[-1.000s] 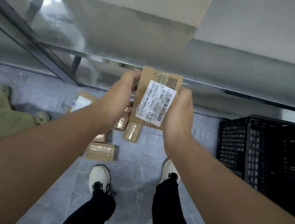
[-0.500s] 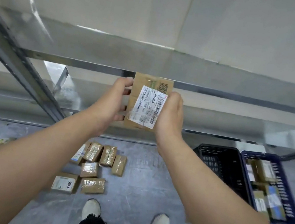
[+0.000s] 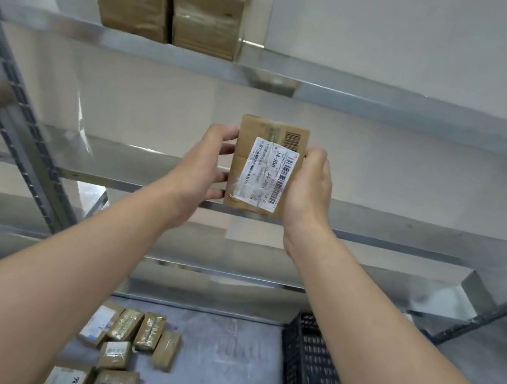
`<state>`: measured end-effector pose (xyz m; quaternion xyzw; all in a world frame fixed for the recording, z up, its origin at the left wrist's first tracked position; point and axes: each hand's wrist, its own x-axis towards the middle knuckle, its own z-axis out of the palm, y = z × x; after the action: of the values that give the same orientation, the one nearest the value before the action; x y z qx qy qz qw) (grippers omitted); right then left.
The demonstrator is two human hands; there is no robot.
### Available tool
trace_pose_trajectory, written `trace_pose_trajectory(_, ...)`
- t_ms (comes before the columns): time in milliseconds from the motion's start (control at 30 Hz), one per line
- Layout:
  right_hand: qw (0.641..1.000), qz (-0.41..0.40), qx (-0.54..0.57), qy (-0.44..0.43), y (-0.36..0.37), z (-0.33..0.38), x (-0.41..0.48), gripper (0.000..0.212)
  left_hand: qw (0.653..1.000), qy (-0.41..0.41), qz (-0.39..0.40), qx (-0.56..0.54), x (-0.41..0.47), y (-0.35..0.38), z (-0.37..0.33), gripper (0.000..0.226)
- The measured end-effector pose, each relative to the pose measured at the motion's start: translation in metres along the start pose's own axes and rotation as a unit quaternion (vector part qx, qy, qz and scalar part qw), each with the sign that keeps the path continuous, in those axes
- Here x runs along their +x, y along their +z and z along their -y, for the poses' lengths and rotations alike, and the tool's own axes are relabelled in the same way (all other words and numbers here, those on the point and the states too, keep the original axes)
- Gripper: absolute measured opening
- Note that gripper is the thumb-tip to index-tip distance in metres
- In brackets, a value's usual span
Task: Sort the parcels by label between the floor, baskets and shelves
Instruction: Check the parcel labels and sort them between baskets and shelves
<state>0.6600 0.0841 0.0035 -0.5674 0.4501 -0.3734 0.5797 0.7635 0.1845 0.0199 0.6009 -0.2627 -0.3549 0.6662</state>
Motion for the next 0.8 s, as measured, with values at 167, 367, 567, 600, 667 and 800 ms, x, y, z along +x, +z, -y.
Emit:
trace_pose_trajectory(167, 0.998, -0.005, 0.029, -0.057, -0.051, 0.068, -0.009, 0.042, 0.998, 0.053, 0.024, 0.021, -0.019, 0.056, -0.058, 0.042)
trace_pose_trajectory(367, 0.991, -0.032, 0.059, -0.112, -0.095, 0.132, -0.025, 0.057, 0.991, 0.122, 0.042, 0.022, -0.039, 0.116, -0.117, 0.045)
trace_pose_trajectory(567, 0.984, -0.084, 0.06, -0.147, -0.121, 0.18, -0.027, 0.06, 0.98, 0.184, 0.079, 0.014, -0.03, 0.149, -0.156, 0.044)
trace_pose_trajectory(600, 0.982, -0.098, 0.06, -0.152, -0.124, 0.185, -0.025, 0.06, 0.978, 0.189, 0.087, 0.01, -0.025, 0.154, -0.161, 0.043)
trace_pose_trajectory(667, 0.977, -0.125, 0.061, -0.16, -0.129, 0.194, -0.025, 0.062, 0.977, 0.188, 0.104, 0.0, -0.015, 0.163, -0.167, 0.045)
trace_pose_trajectory(800, 0.968, -0.18, 0.064, -0.165, -0.141, 0.203, -0.024, 0.059, 0.97, 0.185, 0.155, -0.006, 0.001, 0.185, -0.176, 0.047)
